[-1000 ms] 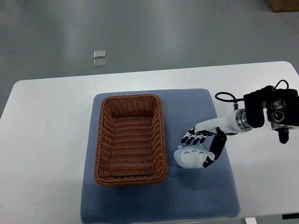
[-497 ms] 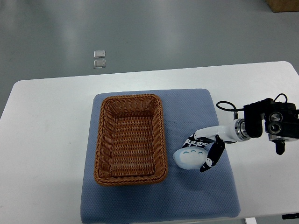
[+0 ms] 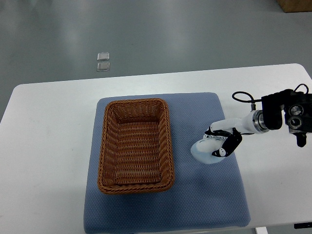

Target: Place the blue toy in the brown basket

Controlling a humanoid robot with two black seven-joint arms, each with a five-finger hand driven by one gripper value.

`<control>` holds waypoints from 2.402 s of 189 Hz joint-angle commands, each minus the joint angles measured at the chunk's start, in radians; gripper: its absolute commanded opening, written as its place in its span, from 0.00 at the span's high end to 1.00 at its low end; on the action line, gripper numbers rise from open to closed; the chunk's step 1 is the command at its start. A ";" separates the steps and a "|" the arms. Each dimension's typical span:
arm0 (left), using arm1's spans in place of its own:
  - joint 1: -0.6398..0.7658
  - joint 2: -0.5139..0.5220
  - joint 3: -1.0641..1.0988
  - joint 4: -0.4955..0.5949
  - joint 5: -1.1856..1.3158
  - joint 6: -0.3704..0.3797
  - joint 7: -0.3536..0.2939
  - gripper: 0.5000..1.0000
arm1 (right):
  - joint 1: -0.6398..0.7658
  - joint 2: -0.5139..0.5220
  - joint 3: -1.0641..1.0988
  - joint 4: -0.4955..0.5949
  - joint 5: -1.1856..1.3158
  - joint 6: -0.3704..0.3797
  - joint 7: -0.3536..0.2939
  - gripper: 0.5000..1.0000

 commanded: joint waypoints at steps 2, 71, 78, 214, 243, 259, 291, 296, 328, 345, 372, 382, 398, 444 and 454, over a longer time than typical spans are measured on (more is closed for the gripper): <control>0.000 0.000 0.000 0.002 0.000 0.000 0.000 0.00 | 0.078 -0.019 0.025 0.008 0.014 0.024 -0.002 1.00; 0.000 0.000 0.000 0.005 0.000 0.000 0.000 0.00 | 0.305 0.210 0.002 -0.100 0.115 0.004 -0.004 1.00; 0.000 0.000 0.000 0.006 0.000 0.000 0.000 0.00 | 0.312 0.246 -0.009 -0.127 0.115 -0.004 -0.005 1.00; 0.000 0.000 0.000 0.009 0.000 0.000 0.000 0.00 | 0.191 0.705 -0.098 -0.492 0.051 -0.101 0.001 1.00; 0.000 0.000 0.000 0.011 -0.002 0.000 0.000 0.00 | 0.160 0.706 -0.098 -0.502 0.051 -0.102 0.004 0.75; 0.000 0.000 0.000 0.011 -0.002 0.001 0.000 0.00 | 0.151 0.705 -0.095 -0.504 0.051 -0.102 0.004 0.50; 0.000 0.000 -0.001 0.011 -0.002 0.001 0.000 0.00 | 0.151 0.697 -0.086 -0.504 0.057 -0.091 0.004 0.20; 0.000 0.000 -0.001 0.011 -0.002 0.001 0.000 0.00 | 0.154 0.695 -0.084 -0.504 0.059 -0.088 0.004 0.19; 0.000 0.000 -0.001 0.012 -0.002 0.001 0.000 0.00 | 0.182 0.680 -0.079 -0.501 0.069 -0.084 0.004 0.18; 0.000 0.000 -0.001 0.012 -0.002 0.001 0.000 0.00 | 0.197 0.655 -0.053 -0.492 0.071 -0.059 0.004 0.18; 0.000 0.000 0.000 0.012 -0.002 0.001 0.000 0.00 | 0.217 0.600 0.026 -0.487 0.078 -0.002 0.004 0.18; 0.000 0.000 0.000 0.012 -0.002 0.001 0.000 0.00 | 0.217 0.576 0.074 -0.485 0.085 0.004 0.004 0.18; 0.000 0.000 0.000 0.012 -0.002 0.001 0.000 0.00 | 0.216 0.536 0.178 -0.485 0.100 0.004 0.005 0.18; 0.000 0.000 0.000 0.011 -0.002 0.001 0.000 0.00 | 0.088 0.448 0.488 -0.518 0.252 -0.033 0.056 0.18; 0.000 0.000 0.000 0.011 -0.002 0.001 0.000 0.00 | 0.025 0.451 0.588 -0.545 0.276 -0.058 0.081 0.18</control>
